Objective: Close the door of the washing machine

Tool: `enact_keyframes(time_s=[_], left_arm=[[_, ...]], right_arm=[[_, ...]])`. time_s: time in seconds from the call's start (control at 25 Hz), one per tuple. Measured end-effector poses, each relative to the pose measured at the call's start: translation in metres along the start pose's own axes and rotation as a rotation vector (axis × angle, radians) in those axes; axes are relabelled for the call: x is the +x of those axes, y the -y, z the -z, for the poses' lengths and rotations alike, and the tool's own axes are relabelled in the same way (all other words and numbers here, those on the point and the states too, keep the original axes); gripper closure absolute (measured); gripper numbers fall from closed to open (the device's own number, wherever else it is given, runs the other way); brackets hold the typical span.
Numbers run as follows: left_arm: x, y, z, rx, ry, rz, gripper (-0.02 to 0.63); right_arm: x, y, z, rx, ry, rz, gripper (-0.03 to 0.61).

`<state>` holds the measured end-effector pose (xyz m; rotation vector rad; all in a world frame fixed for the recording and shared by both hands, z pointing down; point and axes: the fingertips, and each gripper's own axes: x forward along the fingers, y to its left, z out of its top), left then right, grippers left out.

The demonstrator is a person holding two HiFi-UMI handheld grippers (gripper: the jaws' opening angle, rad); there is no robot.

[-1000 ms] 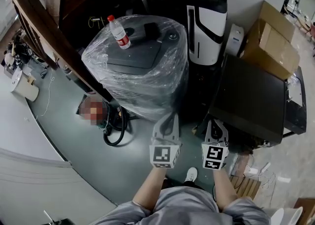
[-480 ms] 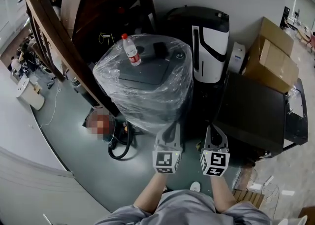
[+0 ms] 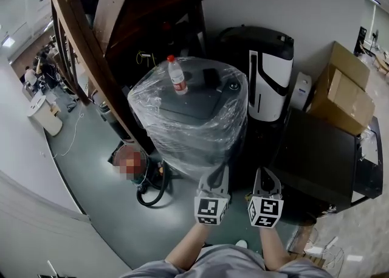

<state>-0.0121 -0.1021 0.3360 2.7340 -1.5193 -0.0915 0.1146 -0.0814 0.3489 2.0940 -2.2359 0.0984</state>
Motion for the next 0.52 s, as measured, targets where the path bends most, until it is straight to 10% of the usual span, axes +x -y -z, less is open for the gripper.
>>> enact_keyframes(time_s=[0.52], left_arm=[[-0.008, -0.006, -0.006, 0.004, 0.012, -0.024, 0.615]], right_arm=[[0.000, -0.012, 0.000, 0.000, -0.007, -0.040, 0.578]])
